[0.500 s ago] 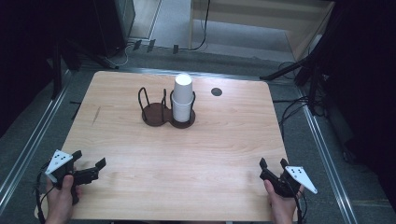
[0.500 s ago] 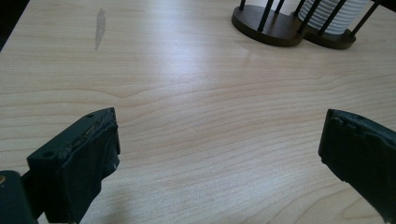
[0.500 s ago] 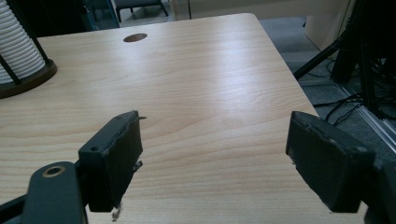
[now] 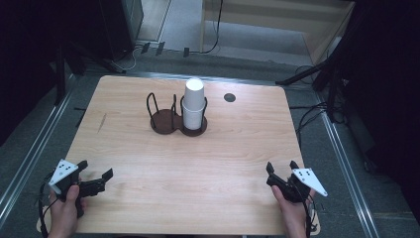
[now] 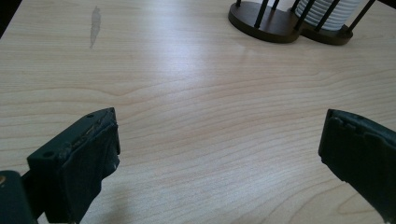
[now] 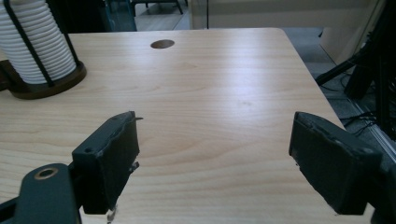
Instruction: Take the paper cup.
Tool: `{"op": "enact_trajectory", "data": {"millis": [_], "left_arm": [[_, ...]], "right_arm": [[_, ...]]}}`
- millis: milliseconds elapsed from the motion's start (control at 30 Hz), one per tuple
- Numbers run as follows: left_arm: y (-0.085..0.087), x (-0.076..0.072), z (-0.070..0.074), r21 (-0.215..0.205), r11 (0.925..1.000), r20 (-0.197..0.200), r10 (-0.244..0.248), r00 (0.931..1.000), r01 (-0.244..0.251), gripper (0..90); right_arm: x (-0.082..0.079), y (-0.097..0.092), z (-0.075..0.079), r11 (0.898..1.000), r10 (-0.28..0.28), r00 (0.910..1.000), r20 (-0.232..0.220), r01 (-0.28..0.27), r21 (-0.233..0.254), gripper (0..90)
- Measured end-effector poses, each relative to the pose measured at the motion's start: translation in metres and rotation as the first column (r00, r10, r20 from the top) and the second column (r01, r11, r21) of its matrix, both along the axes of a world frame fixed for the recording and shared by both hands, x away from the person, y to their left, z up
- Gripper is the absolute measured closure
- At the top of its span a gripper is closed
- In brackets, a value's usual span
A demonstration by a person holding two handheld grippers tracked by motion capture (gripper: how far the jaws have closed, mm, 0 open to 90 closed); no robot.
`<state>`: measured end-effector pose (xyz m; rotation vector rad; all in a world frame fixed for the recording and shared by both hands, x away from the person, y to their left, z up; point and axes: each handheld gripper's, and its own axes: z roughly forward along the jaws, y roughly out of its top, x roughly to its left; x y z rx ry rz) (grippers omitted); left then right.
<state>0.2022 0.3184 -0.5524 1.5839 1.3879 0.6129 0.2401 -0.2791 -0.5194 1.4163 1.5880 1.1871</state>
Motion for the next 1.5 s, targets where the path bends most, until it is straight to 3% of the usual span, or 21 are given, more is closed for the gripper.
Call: {"op": "enact_trajectory", "data": {"millis": [333, 533, 1500], "left_arm": [[0.001, 0.001, 0.000, -0.008, 1.0000, -0.006, -0.006, 1.0000, 0.006, 0.0], [0.001, 0.001, 0.000, -0.009, 0.9999, -0.006, -0.005, 1.0000, 0.005, 0.0], [0.001, 0.002, 0.000, -0.014, 0.9998, -0.008, -0.010, 0.9999, 0.010, 0.0]], "right_arm": [[0.023, 0.035, 0.015, 0.998, 0.061, 0.9981, -0.011, -0.061, -0.035, 16.1], [0.038, 0.054, 0.027, 0.996, 0.083, 0.9965, -0.008, -0.083, -0.012, 16.1], [0.067, 0.115, 0.049, 0.985, 0.169, 0.9855, 0.016, -0.169, -0.024, 13.7]]}}
